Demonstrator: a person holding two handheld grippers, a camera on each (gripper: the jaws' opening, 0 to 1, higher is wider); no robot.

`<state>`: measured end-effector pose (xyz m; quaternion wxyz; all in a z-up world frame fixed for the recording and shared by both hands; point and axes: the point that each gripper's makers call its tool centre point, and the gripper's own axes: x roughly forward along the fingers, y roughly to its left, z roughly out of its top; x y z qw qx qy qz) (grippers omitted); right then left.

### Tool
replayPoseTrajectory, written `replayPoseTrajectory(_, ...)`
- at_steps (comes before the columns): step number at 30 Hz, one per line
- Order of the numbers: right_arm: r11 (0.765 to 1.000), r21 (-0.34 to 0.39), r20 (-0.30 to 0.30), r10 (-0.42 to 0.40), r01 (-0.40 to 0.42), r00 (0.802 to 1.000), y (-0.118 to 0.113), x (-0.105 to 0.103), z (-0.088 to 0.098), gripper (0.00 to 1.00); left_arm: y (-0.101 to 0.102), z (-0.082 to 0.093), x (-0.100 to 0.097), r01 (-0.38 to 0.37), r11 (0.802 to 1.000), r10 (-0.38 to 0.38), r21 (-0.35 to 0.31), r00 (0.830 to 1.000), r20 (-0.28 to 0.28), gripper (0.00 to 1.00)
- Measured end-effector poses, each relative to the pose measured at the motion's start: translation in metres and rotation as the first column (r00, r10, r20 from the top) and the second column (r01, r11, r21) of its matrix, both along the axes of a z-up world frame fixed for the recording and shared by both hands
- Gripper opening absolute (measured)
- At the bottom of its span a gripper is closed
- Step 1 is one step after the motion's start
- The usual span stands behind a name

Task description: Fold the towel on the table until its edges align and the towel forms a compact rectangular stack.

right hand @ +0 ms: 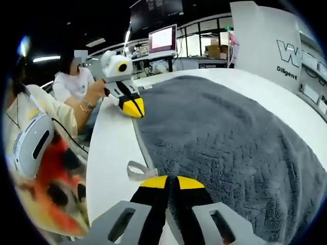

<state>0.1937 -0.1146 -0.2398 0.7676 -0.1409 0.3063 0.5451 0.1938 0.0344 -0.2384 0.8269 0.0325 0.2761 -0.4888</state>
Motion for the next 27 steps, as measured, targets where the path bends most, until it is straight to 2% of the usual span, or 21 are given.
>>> replayPoseTrajectory(12, 0.999, 0.033, -0.07, 0.015, -0.013, 0.997, -0.001, -0.011, 0.001, 0.06, -0.001, 0.001, -0.011, 0.026, 1.0, -0.026, -0.014, 0.999, -0.03, 0.03)
replayPoseTrajectory(13, 0.999, 0.039, -0.074, 0.018, -0.015, 0.997, -0.001, -0.012, 0.002, 0.09, -0.001, 0.002, -0.012, 0.03, 0.999, -0.031, -0.019, 0.999, -0.028, 0.08)
replayPoseTrajectory(16, 0.994, 0.102, -0.068, 0.035, -0.027, 0.997, 0.001, -0.013, 0.008, 0.3, 0.0, 0.01, -0.009, 0.027, 0.999, -0.027, -0.024, 0.999, 0.018, 0.16)
replayPoseTrajectory(18, 0.992, 0.128, -0.042, 0.027, -0.022, 0.999, 0.0, -0.009, 0.013, 0.34, 0.003, 0.015, -0.004, 0.01, 1.0, -0.009, -0.025, 0.999, 0.052, 0.2)
replayPoseTrajectory(19, 0.992, 0.128, -0.01, 0.004, -0.003, 1.0, -0.003, -0.003, 0.015, 0.35, 0.01, 0.021, 0.007, -0.029, 0.999, 0.031, -0.03, 0.996, 0.089, 0.26)
replayPoseTrajectory(23, 0.979, 0.18, 0.049, -0.108, 0.097, 0.993, -0.017, 0.023, 0.03, 0.48, 0.036, 0.038, 0.037, -0.156, 0.986, 0.163, -0.062, 0.978, 0.132, 0.4)
replayPoseTrajectory(27, 0.957, 0.18, 0.079, -0.244, 0.227, 0.967, -0.045, 0.052, 0.034, 0.67, 0.056, 0.057, 0.056, -0.227, 0.969, 0.24, -0.098, 0.958, 0.157, 0.45)
